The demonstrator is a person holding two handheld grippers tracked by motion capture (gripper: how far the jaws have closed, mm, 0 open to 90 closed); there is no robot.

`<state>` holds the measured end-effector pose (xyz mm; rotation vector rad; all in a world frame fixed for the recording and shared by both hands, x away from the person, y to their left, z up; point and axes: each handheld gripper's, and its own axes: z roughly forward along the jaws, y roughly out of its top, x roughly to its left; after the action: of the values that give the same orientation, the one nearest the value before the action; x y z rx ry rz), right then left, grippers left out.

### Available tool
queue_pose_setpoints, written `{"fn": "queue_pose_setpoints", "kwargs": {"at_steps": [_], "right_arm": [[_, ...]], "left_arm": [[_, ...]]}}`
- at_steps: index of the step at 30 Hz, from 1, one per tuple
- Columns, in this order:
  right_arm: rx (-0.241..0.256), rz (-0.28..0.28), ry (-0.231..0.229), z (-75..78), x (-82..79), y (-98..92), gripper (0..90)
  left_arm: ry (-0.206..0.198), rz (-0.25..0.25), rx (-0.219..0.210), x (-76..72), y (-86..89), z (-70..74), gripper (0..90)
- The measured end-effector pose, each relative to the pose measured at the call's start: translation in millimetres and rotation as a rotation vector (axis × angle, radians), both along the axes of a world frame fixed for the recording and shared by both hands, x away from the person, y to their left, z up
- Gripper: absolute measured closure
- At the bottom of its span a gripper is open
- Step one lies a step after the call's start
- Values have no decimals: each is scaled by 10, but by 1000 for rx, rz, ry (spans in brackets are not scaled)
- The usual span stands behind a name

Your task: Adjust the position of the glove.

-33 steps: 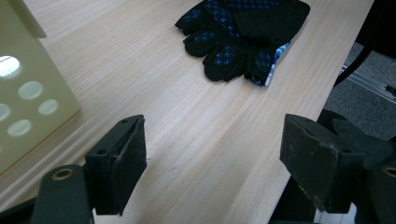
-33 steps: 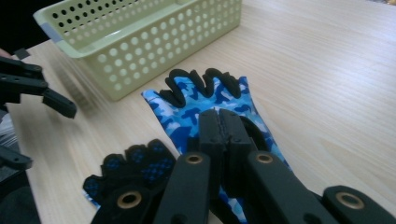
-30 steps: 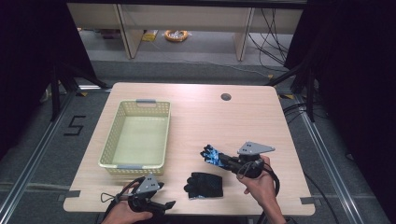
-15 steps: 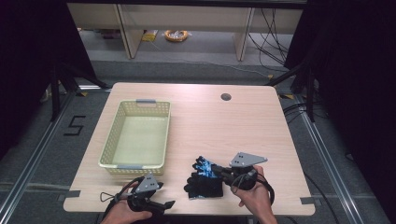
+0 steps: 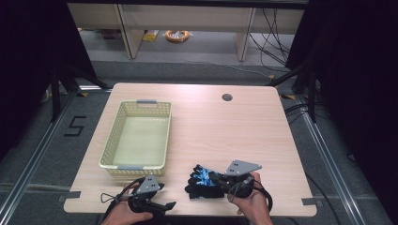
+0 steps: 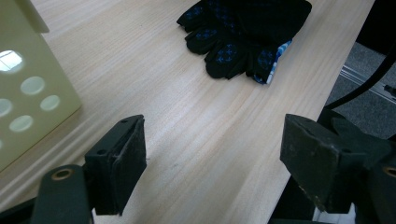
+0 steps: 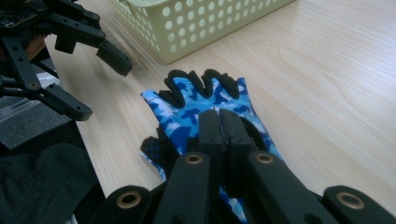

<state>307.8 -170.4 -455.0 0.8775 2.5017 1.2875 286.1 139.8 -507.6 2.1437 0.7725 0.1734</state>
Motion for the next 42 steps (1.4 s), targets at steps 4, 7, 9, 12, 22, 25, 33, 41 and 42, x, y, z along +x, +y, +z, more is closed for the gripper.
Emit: {"fn": "queue_pose_setpoints", "kwargs": {"at_steps": [4,7,9,12,22,25,33,41,42], "right_arm": [[-14,6,4,-31,-26,24,891],[-28,12,5,-65,-43,58,891],[-34,13,18,-69,-52,67,891],[-52,26,10,-111,-59,103,891],[-104,49,7,-189,-85,185,890],[-91,33,-7,-140,-95,175,890],[-89,49,-18,-107,-115,206,890],[-110,46,66,-312,-56,221,858],[-109,48,72,-314,-58,224,845]], "left_arm": [[9,8,17,0,0,-6,220],[17,13,-7,-13,-13,-10,220],[18,13,-7,-12,-13,-11,220],[16,3,8,-9,-4,-7,220],[7,-3,6,-10,-16,-14,220],[20,4,5,-20,-20,-15,220],[17,-7,24,-13,-15,-20,220],[5,-21,35,-8,-10,-18,220],[6,-23,36,-8,-12,-19,220]]}}
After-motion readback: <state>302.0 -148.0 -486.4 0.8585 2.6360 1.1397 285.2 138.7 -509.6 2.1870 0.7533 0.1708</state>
